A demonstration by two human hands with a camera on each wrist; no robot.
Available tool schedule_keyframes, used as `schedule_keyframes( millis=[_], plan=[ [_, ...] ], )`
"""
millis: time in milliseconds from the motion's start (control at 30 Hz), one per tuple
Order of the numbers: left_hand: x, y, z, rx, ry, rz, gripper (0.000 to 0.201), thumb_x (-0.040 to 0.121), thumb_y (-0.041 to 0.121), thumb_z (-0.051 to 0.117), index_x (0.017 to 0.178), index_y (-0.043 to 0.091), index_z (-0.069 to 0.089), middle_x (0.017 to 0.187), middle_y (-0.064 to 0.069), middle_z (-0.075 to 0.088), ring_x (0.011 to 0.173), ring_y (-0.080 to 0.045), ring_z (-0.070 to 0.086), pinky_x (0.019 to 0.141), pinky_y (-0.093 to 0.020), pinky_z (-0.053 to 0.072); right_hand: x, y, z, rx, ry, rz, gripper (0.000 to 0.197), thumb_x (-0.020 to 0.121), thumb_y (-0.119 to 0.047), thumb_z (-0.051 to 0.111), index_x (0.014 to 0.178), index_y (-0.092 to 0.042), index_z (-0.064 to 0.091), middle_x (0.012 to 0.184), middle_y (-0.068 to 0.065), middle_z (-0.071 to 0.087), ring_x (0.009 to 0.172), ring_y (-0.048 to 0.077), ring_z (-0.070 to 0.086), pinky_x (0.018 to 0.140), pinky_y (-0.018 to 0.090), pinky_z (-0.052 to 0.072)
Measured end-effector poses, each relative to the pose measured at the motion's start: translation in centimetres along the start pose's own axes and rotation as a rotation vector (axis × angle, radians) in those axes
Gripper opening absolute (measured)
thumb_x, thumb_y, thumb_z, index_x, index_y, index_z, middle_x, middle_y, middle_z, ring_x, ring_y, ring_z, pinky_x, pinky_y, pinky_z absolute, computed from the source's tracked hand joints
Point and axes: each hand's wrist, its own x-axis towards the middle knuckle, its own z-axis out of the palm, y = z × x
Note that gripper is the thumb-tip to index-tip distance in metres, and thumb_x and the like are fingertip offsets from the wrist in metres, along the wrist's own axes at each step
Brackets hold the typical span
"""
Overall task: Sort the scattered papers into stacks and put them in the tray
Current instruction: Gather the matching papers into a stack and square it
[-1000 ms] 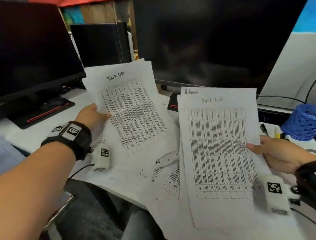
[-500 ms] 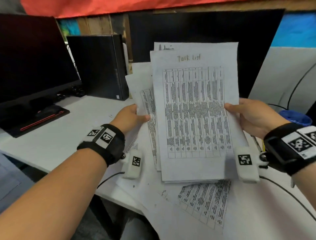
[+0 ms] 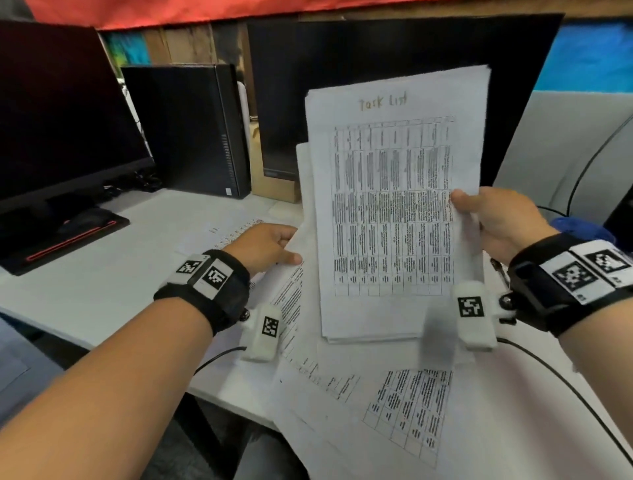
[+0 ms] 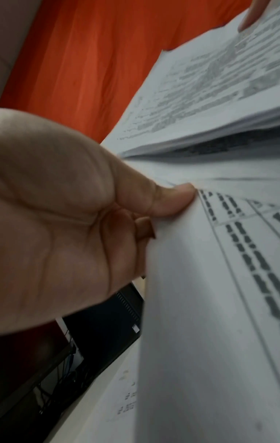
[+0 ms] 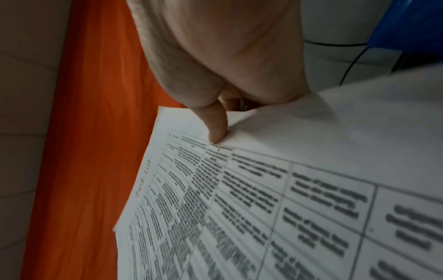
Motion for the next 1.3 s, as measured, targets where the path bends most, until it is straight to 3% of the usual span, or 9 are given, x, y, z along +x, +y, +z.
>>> schedule_keyframes(
  millis=[133,267,467,600,700,900,1067,1200,1300],
  plan=[
    [-0.1,-1.3,-0.2,-0.056,0.111,-0.013,0.025,0.088,0.009,0.063,0.094,0.032,0.07,0.097,0.005,0.074,0.093,-0.02,0.07,0.097,-0.045,0.048,0.0,0.3,-1.4,0.021,0.037,0.033,0.015,0.092,-0.02,0.061,0.08,-0.011,0.057,0.101,0.005,0.066,0.101,0.026,0.065,0.09,0.044,0.052],
    [0.0,-1.1,0.4,-0.327,0.214,0.015,0.028,0.094,0.006,0.052,0.102,0.028,0.067,0.103,-0.002,0.073,0.097,-0.027,0.068,0.095,-0.047,0.049,-0.2,1.8,-1.3,0.194,-0.058,0.159,0.018,0.094,-0.008,0.054,0.108,-0.001,0.061,0.107,0.01,0.07,0.09,0.023,0.07,0.065,0.04,0.058],
    [-0.4,0.9,2.9,-0.616,0.225,0.012,0.027,0.092,0.003,0.054,0.115,0.012,0.066,0.102,-0.014,0.072,0.092,-0.032,0.068,0.075,-0.041,0.059,-0.1,4.3,0.3,0.253,-0.094,0.225,0.03,0.095,-0.007,0.05,0.124,-0.002,0.056,0.115,0.012,0.069,0.1,0.028,0.068,0.084,0.051,0.053],
    [-1.1,1.8,4.3,-0.702,0.279,0.026,0.029,0.098,0.034,0.048,0.097,0.016,0.072,0.081,-0.001,0.076,0.07,-0.016,0.072,0.049,-0.022,0.054,-0.2,5.0,1.1,0.104,-0.057,0.165,0.022,0.095,-0.011,0.052,0.115,-0.006,0.061,0.112,0.011,0.069,0.098,0.028,0.067,0.092,0.05,0.05],
    [-0.9,1.9,5.3,-0.444,0.302,0.108,0.031,0.098,0.039,0.047,0.122,0.025,0.059,0.102,0.012,0.07,0.085,-0.002,0.067,0.068,-0.019,0.05,-1.0,4.7,1.7,-0.003,-0.037,0.094,0.013,0.096,-0.011,0.051,0.094,-0.017,0.062,0.101,0.006,0.069,0.095,0.024,0.067,0.087,0.043,0.053],
    [-0.8,4.6,4.6,-0.147,0.41,0.245,0.036,0.098,0.022,0.048,0.134,0.022,0.046,0.123,0.01,0.057,0.105,-0.004,0.05,0.085,-0.022,0.041,-2.6,2.0,1.8,-0.143,0.107,-0.264,0.029,0.097,-0.018,0.05,0.125,-0.01,0.047,0.105,-0.004,0.059,0.081,-0.001,0.054,0.06,0.014,0.043],
    [-2.0,8.3,3.4,-0.14,0.515,0.478,0.033,0.098,0.017,0.047,0.132,0.019,0.046,0.122,0.012,0.054,0.114,-0.004,0.05,0.098,-0.022,0.039,-4.6,-1.2,1.4,0.009,0.122,-0.56,0.033,0.096,-0.005,0.043,0.127,-0.015,0.035,0.124,-0.003,0.055,0.112,0.008,0.056,0.098,0.023,0.047],
    [-3.3,7.9,4.1,-0.191,0.492,0.531,0.026,0.098,0.02,0.047,0.121,0.032,0.041,0.113,0.021,0.054,0.103,0.008,0.052,0.083,-0.01,0.039,-5.7,0.1,0.8,-0.016,0.109,-0.615,0.047,0.096,-0.005,0.044,0.14,-0.012,0.028,0.133,-0.003,0.051,0.112,0.002,0.054,0.098,0.019,0.046],
    [-3.9,6.7,5.0,-0.238,0.457,0.473,0.027,0.097,0.028,0.05,0.118,0.036,0.036,0.11,0.022,0.053,0.098,0.011,0.05,0.076,-0.009,0.038,-5.9,1.4,0.5,-0.018,0.062,-0.569,0.051,0.096,-0.01,0.049,0.141,-0.019,0.026,0.118,-0.009,0.053,0.094,-0.011,0.052,0.071,0.002,0.045]
  ],
)
